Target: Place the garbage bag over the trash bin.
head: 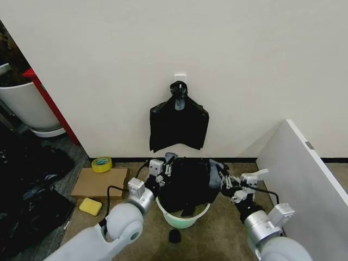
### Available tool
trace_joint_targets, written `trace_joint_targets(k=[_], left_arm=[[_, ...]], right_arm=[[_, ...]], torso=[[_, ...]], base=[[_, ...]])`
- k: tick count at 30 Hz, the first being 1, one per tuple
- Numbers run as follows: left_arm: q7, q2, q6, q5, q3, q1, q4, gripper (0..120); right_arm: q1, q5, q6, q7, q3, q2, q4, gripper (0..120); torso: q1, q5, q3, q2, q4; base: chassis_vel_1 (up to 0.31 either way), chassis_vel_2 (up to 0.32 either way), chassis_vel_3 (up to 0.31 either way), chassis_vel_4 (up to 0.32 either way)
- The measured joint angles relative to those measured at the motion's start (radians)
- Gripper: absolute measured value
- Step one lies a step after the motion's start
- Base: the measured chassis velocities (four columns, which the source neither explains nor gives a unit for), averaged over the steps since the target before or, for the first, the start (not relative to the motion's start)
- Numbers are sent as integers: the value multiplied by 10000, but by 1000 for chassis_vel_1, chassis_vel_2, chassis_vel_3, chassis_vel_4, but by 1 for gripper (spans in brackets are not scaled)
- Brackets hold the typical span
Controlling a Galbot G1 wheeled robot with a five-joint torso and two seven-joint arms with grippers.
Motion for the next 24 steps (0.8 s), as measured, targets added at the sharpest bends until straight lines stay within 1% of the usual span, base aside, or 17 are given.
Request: trace_joint_targets(k=[1, 3, 6, 9, 11, 14, 17, 21, 22, 23, 24], left_arm=[[-14, -48, -150, 113, 37, 107, 121, 0], [-18, -68, -193, 149, 55, 132, 155, 0], [-54, -419, -573, 316, 308, 193, 449, 0], [-141, -655, -573, 312, 512, 106, 576, 0], [-155, -683, -573, 311, 559, 102, 592, 0], [-206, -679, -628, 304, 679, 250, 611, 0], [-256, -602, -857, 460, 485, 613, 817, 0], [-308, -587, -938, 530, 240, 964, 858, 0], [-345, -578, -941, 530, 120, 1156, 812, 0], [-368, -546, -972, 690, -313, 1804, 550, 0], [-368, -524, -1016, 806, -461, 2072, 482, 0]], right_arm=[[3, -120, 54, -4, -80, 42, -223, 0], [9, -172, 74, -3, -107, 57, -313, 0], [129, -507, 113, 116, -166, 108, -782, 0], [61, -765, -8, 212, -128, 11, -816, 0], [1, -834, -31, 219, -124, -20, -816, 0], [-426, -1350, 23, 222, -145, -118, -955, 0], [-632, -1671, 116, 325, -265, -70, -1143, 0], [-690, -1716, 124, 448, -329, -44, -1163, 0], [-729, -1722, 125, 489, -339, -46, -1153, 0], [-947, -1837, 35, 685, -341, -95, -1051, 0], [-1071, -1909, -36, 746, -332, -116, -1033, 0]], torso=[[0, 1, 0, 0, 0], [0, 1, 0, 0, 0], [0, 2, 0, 0, -1], [0, 0, 0, 0, -2], [0, 0, 0, 0, -2], [0, 0, -1, 0, -4], [-1, 1, -1, 0, -4], [-1, 1, -1, 0, -1], [-1, 0, -1, 0, 0], [-1, 0, -1, 0, -1], [-1, 0, -1, 0, -1]], base=[[0, 0, 0, 0], [0, 0, 0, 0], [0, 0, 0, 0], [0, 0, 0, 0], [0, 0, 0, 0], [0, 0, 0, 0], [0, 0, 0, 0], [0, 0, 0, 0], [0, 0, 0, 0], [0, 0, 0, 0], [0, 0, 0, 0]])
